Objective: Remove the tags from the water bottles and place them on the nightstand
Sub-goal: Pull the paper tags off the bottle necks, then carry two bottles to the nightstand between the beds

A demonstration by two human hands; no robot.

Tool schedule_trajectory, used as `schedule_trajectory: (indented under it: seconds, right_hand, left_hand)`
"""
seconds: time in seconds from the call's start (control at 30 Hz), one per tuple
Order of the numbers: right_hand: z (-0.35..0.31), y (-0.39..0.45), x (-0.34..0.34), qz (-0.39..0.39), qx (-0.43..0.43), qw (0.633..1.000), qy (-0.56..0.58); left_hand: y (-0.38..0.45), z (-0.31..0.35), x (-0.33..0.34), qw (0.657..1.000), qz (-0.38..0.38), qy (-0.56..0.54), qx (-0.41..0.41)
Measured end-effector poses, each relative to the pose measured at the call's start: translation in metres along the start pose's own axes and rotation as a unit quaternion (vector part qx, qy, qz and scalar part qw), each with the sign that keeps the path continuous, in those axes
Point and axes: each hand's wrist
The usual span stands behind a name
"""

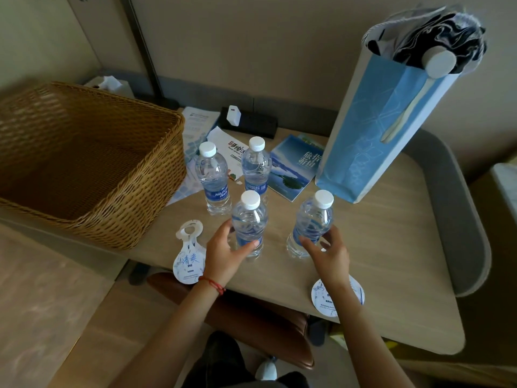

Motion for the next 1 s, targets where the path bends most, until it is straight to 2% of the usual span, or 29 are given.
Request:
schedule_trajectory:
  seconds: [0.37, 0.7, 0.83, 1.0]
  right_hand:
    - [0.000, 0.016, 0.005, -0.035, 0.018, 0.999, 0.034]
    - [-0.004, 0.010, -0.012, -0.122, 0.018, 0.985, 0.123]
    - [-0.014, 0.005, -0.017, -0.158, 0.012, 0.979, 0.131]
    - [-0.035, -0.010, -0.015, -0.197, 0.017, 0.970, 0.145]
  left_hand:
    - [0.016, -0.002, 0.009, 0.998, -0.005, -0.059, -0.025]
    - [0.004, 0.013, -0.006, 0.988, -0.015, -0.138, -0.069]
    - [-0.011, 0.023, -0.016, 0.986, -0.033, -0.156, -0.058]
    - [-0.029, 0.034, -0.024, 0.977, -0.007, -0.193, -0.093]
Point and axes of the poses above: each hand's wrist, its own y-axis towards the middle knuckle, its own x-axis out of the palm, z = x × y, and after that the axes turned 5 degrees about x, right-handed
